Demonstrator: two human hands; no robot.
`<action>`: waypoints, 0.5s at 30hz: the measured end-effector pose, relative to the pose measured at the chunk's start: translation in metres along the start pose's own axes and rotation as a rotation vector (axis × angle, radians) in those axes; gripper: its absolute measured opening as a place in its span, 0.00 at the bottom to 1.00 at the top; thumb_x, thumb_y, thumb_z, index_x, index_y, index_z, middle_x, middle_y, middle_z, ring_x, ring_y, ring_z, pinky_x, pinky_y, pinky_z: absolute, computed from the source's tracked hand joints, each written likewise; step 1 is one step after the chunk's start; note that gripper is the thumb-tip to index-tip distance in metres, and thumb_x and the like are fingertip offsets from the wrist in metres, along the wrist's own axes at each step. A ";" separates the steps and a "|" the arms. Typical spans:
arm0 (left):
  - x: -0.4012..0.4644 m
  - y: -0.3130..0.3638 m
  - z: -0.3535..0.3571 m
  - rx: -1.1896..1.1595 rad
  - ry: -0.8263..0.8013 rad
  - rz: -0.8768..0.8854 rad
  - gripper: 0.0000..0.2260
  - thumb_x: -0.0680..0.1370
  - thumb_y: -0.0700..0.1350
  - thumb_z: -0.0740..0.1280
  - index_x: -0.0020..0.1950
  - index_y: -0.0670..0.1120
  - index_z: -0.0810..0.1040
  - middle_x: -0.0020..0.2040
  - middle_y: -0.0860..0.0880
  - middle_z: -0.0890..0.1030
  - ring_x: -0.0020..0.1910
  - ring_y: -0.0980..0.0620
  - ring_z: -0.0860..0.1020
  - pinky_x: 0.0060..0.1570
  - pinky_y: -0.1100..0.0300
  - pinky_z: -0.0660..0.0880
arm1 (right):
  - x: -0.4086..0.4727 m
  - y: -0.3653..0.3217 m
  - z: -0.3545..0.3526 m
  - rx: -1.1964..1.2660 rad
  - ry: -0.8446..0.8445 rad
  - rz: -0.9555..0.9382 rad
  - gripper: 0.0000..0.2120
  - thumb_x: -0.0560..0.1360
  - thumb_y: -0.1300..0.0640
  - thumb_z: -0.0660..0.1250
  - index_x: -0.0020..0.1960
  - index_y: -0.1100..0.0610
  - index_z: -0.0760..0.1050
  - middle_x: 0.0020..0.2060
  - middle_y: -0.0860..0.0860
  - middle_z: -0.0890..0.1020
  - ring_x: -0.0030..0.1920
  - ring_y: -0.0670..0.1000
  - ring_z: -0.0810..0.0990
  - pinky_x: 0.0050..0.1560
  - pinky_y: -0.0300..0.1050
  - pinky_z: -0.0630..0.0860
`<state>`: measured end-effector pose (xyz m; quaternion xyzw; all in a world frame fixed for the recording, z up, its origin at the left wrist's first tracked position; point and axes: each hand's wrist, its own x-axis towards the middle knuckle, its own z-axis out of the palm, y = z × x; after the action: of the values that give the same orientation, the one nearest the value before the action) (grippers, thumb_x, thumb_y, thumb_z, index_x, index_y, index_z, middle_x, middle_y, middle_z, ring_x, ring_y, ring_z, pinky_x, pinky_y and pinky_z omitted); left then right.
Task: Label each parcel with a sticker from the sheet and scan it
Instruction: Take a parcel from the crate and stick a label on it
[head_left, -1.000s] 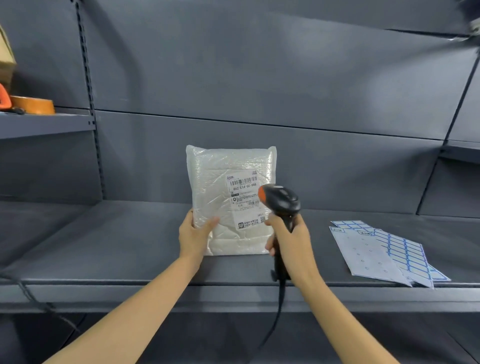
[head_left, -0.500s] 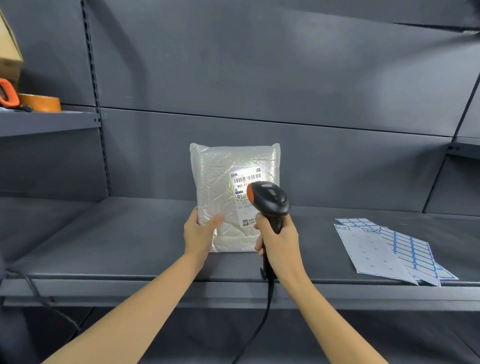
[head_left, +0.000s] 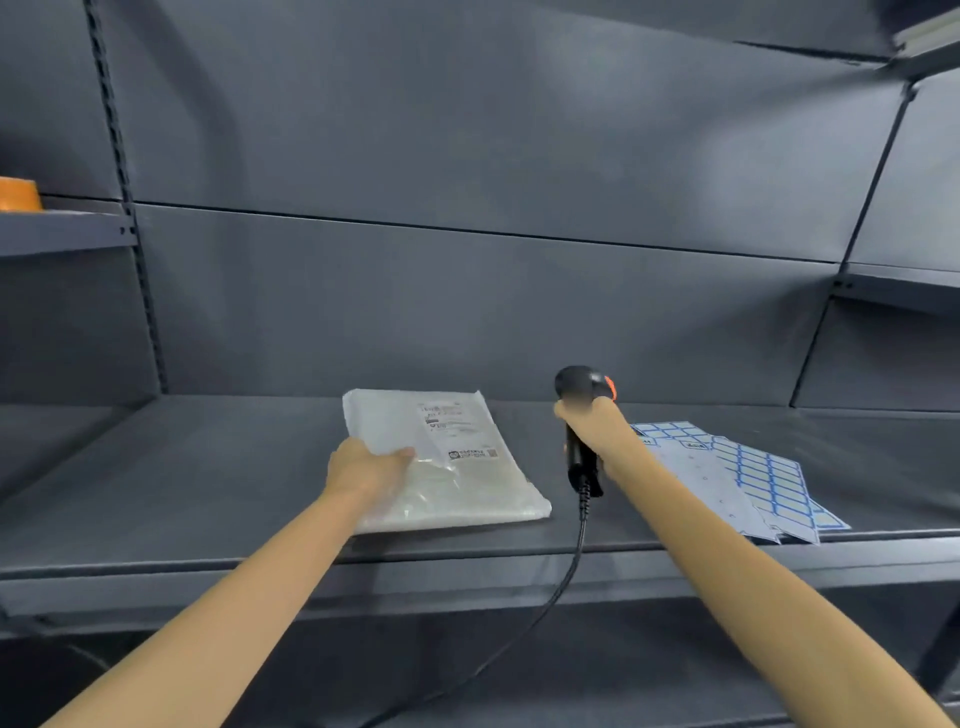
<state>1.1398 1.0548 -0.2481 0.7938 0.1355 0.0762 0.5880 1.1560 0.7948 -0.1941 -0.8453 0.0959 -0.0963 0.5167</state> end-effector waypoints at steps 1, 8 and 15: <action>0.001 0.000 0.001 0.061 0.013 0.014 0.25 0.73 0.50 0.71 0.66 0.43 0.70 0.61 0.44 0.76 0.53 0.45 0.78 0.48 0.54 0.75 | 0.008 0.004 0.003 -0.130 0.027 -0.015 0.11 0.74 0.53 0.64 0.44 0.61 0.68 0.48 0.58 0.74 0.43 0.56 0.74 0.42 0.44 0.68; -0.001 -0.003 0.005 0.118 -0.045 0.117 0.23 0.75 0.47 0.70 0.67 0.44 0.68 0.67 0.45 0.70 0.62 0.45 0.73 0.60 0.51 0.72 | 0.032 0.037 0.030 -0.470 0.096 -0.014 0.18 0.75 0.54 0.66 0.58 0.66 0.72 0.58 0.63 0.74 0.61 0.63 0.71 0.50 0.46 0.66; 0.001 -0.012 0.004 0.035 -0.008 0.134 0.30 0.74 0.47 0.72 0.72 0.45 0.63 0.69 0.50 0.68 0.63 0.47 0.72 0.59 0.55 0.70 | 0.035 0.044 0.028 -0.654 0.012 0.017 0.25 0.80 0.43 0.55 0.65 0.63 0.71 0.63 0.62 0.71 0.66 0.62 0.64 0.63 0.51 0.62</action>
<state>1.1400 1.0549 -0.2609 0.8116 0.0810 0.1099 0.5680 1.1940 0.7902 -0.2438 -0.9651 0.1320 -0.0612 0.2179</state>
